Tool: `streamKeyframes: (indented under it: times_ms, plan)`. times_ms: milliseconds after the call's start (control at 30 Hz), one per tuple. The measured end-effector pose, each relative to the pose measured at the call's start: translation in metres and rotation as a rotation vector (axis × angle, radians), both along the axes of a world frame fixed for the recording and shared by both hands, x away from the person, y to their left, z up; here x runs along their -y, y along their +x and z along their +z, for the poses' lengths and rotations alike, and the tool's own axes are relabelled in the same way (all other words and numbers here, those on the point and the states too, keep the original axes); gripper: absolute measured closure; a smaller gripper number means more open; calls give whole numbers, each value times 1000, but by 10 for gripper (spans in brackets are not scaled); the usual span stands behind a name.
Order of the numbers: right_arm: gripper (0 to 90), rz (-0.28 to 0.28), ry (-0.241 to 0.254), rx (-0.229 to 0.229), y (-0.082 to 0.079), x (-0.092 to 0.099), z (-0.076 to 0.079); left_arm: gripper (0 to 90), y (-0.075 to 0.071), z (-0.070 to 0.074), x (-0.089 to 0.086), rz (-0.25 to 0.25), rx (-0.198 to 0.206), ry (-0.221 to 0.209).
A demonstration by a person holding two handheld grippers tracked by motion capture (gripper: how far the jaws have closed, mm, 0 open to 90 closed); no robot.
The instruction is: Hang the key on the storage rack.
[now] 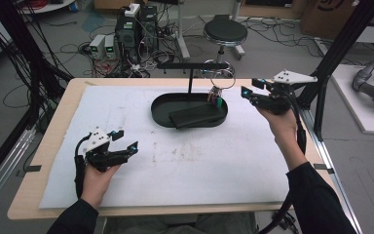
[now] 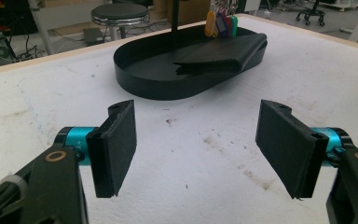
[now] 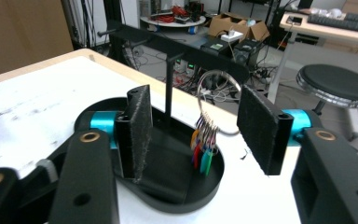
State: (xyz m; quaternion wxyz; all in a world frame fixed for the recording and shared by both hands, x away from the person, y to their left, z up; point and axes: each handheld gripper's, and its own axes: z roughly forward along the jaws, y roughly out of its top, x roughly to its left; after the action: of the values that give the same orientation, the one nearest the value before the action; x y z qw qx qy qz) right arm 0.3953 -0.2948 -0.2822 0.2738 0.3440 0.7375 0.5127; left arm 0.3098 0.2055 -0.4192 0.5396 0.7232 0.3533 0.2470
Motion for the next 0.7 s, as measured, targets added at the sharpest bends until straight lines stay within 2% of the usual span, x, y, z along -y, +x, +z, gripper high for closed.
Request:
streamKeyframes:
  times_ms: [67,267,467,700]
  plan:
    - [442,-3,19,15,-9,5,-7,291,0,0,0,0,-1,0]
    - [409,-16,64,3,-28,19,-34,291,0,0,0,5,3,11]
    - [387,-20,83,-16,-41,26,-62,291,0,-1,-1,8,3,17]
    - [370,-8,78,-35,-52,28,-85,291,-1,1,0,5,26,56]
